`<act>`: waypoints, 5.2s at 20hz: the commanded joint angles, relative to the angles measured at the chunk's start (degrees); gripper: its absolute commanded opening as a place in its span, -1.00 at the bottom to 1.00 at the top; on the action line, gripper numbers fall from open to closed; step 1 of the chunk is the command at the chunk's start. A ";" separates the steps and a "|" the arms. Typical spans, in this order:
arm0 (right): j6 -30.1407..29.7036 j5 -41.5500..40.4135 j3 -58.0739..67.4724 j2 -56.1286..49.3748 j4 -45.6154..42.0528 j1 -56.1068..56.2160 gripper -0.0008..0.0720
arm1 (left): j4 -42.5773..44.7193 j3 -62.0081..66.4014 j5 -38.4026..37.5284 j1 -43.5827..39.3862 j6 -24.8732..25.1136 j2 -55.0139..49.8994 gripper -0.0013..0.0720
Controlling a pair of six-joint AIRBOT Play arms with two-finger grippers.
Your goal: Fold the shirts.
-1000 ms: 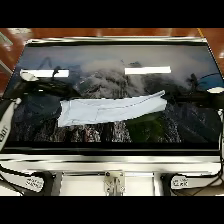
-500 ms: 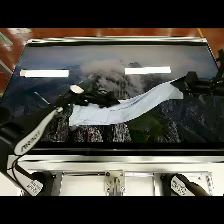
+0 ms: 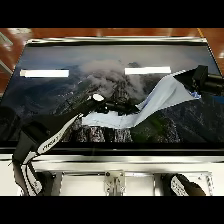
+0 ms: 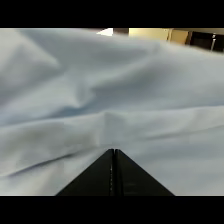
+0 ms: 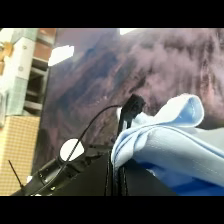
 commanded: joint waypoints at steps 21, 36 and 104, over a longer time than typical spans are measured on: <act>-4.35 -37.05 0.07 -37.24 22.38 53.33 0.85 | 18.86 0.98 -24.00 54.49 0.15 45.33 -0.86; 17.51 -2.75 -4.37 -31.67 -30.05 22.73 0.86 | 20.15 -0.33 -23.63 54.01 1.20 45.24 -0.86; 6.10 20.76 32.13 -42.42 -48.43 -21.31 -0.82 | 19.93 -0.35 -22.67 43.45 -1.03 43.87 -0.86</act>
